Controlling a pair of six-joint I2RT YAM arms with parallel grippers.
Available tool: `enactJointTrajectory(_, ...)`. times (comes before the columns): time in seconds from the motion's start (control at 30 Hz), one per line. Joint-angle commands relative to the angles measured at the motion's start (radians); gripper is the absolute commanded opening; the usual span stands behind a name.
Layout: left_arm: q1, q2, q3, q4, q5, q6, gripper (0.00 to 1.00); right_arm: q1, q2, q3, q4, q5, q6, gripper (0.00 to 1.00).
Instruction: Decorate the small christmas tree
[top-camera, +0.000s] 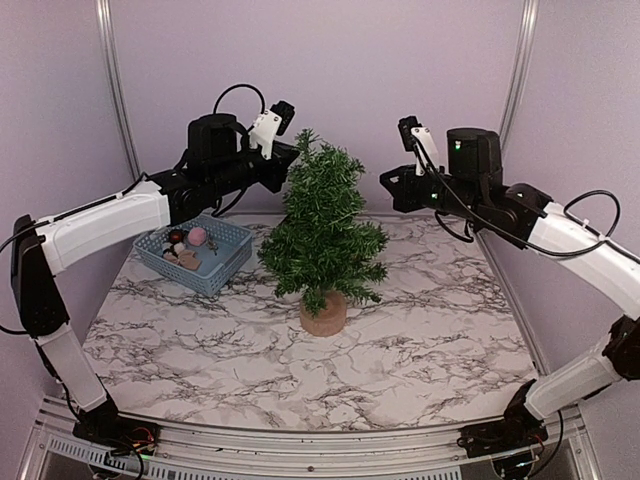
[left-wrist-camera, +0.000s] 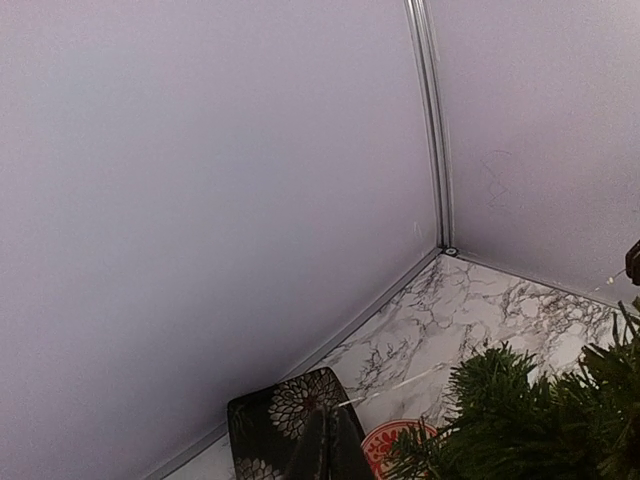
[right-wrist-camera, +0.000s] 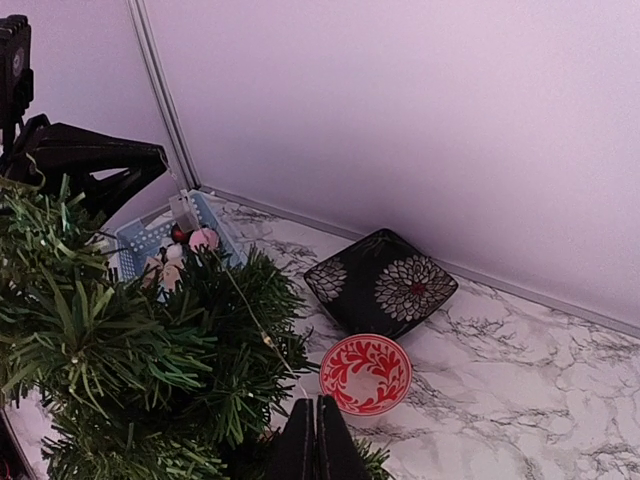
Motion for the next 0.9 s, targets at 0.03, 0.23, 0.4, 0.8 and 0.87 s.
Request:
enactJointTrajectory(0.03, 0.019, -0.038, -0.046, -0.015, -0.038, -0.018, 0.0, -0.012, 0.018, -0.016, -0.021, -0.024, 0.012, 0.02)
enactJointTrajectory(0.23, 0.019, -0.092, -0.107, -0.047, -0.051, -0.024, 0.0, -0.012, 0.024, -0.058, -0.001, -0.051, 0.016, 0.02)
enactJointTrajectory(0.4, 0.018, -0.15, -0.142, -0.111, -0.075, -0.038, 0.0, -0.012, 0.057, -0.061, 0.01, -0.068, 0.016, 0.03)
enactJointTrajectory(0.8, 0.011, -0.255, -0.228, -0.258, -0.084, -0.095, 0.0, -0.015, 0.088, -0.044, 0.025, -0.055, 0.003, 0.14)
enactJointTrajectory(0.87, 0.005, -0.275, -0.264, -0.266, -0.073, -0.1, 0.0, -0.016, 0.089, -0.042, 0.027, -0.055, 0.001, 0.15)
